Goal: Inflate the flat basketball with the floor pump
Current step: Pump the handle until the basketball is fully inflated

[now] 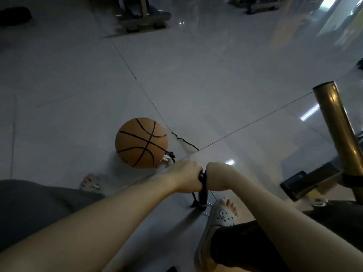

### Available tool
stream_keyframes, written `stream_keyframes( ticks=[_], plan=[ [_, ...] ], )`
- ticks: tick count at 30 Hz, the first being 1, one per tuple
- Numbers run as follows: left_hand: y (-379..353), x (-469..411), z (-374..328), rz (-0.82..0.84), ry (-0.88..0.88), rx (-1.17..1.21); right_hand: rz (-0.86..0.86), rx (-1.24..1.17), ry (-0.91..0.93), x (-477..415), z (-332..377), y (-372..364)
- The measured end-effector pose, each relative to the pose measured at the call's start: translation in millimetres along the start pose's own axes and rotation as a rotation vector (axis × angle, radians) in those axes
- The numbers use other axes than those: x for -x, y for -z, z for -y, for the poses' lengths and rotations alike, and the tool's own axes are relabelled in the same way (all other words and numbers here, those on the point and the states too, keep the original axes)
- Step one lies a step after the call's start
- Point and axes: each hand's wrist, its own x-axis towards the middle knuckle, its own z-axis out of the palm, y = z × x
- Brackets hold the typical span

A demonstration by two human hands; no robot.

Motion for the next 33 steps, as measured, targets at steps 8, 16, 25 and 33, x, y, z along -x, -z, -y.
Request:
stream_keyframes(
  ticks=[8,16,25,33],
  plan=[
    [-7,-1,-2,0.07,0.002,0.01,-0.023,0.043,-0.029,0,0,-8],
    [58,-2,94,0.015,0.19,0.432,0.157,-0.194,-0.054,9,-11,6],
    [35,-40,240,-0.081,0.591,0.032,0.277,-0.042,0.027,-19,25,29],
    [11,-30,252,-0.288,0.652,0.235,-0.1,-0.457,0.073,-139,86,48]
  ],
)
